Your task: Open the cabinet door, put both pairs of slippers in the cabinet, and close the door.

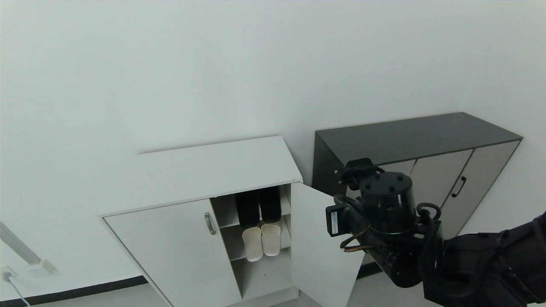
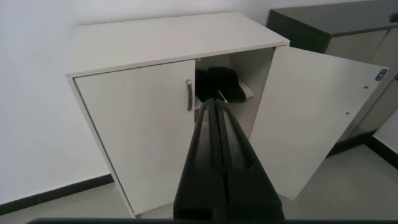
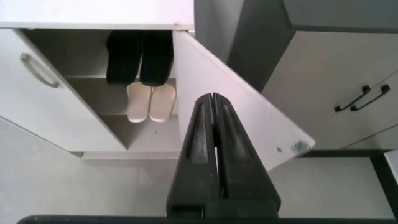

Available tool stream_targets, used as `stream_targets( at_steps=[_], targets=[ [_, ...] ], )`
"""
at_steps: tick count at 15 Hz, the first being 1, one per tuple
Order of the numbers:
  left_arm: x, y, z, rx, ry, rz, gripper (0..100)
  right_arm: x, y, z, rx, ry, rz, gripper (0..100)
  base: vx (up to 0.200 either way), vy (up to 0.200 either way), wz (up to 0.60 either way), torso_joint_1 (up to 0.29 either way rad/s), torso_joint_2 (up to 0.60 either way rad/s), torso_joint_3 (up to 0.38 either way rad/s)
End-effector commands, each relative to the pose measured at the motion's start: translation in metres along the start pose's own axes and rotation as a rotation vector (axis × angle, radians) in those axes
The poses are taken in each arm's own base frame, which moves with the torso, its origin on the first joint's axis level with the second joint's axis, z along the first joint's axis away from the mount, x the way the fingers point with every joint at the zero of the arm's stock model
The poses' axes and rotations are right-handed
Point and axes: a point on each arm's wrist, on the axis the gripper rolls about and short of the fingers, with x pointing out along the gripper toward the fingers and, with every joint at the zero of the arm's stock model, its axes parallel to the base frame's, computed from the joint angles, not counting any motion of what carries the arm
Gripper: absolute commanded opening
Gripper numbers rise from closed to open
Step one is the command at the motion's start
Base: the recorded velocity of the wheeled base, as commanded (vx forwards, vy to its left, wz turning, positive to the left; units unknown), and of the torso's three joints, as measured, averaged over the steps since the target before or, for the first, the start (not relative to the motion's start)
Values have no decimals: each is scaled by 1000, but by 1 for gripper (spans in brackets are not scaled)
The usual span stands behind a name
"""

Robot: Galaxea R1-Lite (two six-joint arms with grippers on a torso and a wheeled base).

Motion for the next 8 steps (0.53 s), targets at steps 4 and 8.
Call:
stream_targets(
  at_steps=[4, 8],
  targets=[
    [0, 0, 0, 1, -2, -1, 0, 4, -2, -2, -3, 6, -12, 0, -150, 0, 0, -9, -1, 3],
    [0, 0, 0, 1, 0, 0, 0, 15, -11, -2, -6, 14, -28, 0, 0, 0, 0, 0, 0, 0]
  ],
)
